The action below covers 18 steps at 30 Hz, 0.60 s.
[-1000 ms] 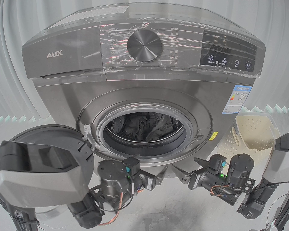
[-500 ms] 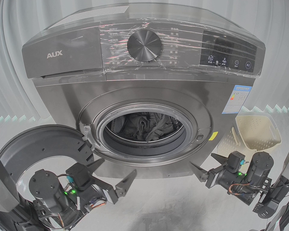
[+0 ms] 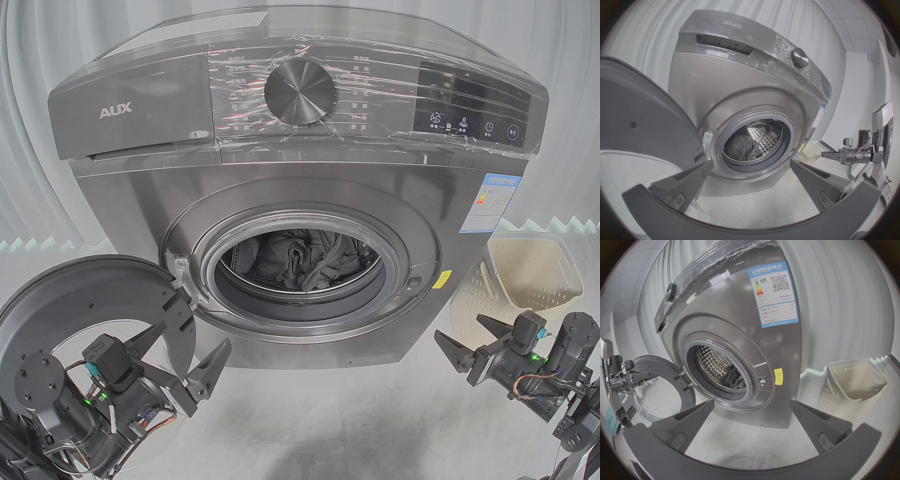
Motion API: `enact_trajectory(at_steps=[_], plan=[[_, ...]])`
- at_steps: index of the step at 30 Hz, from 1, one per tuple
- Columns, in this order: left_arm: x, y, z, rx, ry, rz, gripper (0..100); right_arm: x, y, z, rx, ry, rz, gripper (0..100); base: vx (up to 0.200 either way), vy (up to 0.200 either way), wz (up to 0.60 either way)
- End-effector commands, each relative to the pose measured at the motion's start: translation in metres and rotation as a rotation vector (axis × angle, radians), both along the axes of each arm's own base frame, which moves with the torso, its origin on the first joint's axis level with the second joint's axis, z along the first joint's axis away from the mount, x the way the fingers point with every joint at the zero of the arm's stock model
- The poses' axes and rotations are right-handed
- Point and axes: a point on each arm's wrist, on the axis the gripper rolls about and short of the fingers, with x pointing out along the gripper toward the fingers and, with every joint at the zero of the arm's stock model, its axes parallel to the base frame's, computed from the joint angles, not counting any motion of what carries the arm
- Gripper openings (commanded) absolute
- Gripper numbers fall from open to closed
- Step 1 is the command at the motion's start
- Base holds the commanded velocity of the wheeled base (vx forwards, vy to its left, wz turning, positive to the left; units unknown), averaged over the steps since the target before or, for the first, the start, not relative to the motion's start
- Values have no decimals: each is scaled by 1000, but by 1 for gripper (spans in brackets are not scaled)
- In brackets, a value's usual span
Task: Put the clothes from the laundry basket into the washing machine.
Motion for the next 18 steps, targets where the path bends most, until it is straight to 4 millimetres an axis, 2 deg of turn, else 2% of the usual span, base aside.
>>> enact_trajectory(at_steps=[1, 6, 8, 10, 14, 18], plan=[[-8, 8, 6, -15, -29, 11, 100, -12, -9, 11, 18, -43, -11, 100, -200, 0, 0], [-25, 25, 20, 28, -83, 11, 100, -31, -20, 19, -13, -11, -11, 100, -200, 0, 0], [-39, 38, 24, 42, -81, 4, 100, -47, -27, 22, -23, 12, -3, 100, -200, 0, 0], [-46, 45, 23, 64, -64, 5, 100, -54, -31, 22, -29, 24, -5, 100, -200, 0, 0], [-66, 69, 14, 107, 9, 45, 100, -79, -48, 22, -46, 56, -44, 100, -200, 0, 0], [-89, 94, 9, 94, 4, 87, 100, -107, -65, 21, -40, 42, -68, 100, 0, 0, 0]])
